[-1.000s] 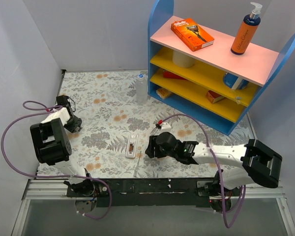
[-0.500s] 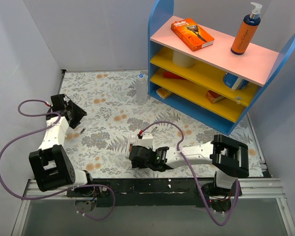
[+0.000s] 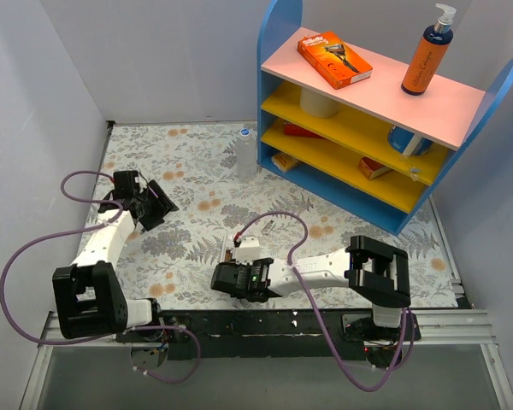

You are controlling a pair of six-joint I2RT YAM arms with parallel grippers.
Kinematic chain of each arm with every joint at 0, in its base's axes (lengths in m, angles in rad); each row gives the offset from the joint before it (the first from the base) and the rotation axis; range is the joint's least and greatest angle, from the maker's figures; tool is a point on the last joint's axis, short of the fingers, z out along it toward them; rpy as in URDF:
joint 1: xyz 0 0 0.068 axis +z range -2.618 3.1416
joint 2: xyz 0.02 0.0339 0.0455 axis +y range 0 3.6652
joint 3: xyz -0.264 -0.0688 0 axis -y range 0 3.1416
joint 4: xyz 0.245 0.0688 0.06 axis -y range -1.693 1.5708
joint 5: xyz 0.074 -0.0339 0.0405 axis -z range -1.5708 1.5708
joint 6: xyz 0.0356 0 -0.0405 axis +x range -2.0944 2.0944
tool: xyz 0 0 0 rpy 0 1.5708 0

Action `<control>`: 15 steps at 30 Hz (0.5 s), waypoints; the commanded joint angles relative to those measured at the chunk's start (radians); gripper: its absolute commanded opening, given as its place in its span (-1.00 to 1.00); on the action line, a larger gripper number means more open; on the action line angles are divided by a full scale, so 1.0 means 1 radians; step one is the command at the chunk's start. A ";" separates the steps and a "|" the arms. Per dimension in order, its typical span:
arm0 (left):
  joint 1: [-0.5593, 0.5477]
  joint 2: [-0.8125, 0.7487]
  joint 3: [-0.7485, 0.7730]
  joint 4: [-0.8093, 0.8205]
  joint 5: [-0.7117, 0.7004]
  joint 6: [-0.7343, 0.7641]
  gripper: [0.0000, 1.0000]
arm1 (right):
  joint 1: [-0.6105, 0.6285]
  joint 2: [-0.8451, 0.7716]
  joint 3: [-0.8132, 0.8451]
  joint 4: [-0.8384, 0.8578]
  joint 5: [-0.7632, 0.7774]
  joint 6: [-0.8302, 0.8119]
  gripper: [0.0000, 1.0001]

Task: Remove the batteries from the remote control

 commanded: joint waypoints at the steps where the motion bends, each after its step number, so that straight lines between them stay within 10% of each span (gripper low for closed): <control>1: -0.017 -0.067 -0.038 -0.005 0.020 0.027 0.16 | 0.029 0.050 0.040 -0.137 0.017 0.036 -0.30; 5: -0.057 -0.127 -0.048 -0.033 0.044 0.039 0.15 | 0.027 0.008 0.026 -0.139 0.077 -0.004 -0.94; 15: -0.166 -0.259 -0.126 -0.004 0.384 -0.027 0.12 | -0.029 -0.202 -0.054 0.019 0.089 -0.360 -0.97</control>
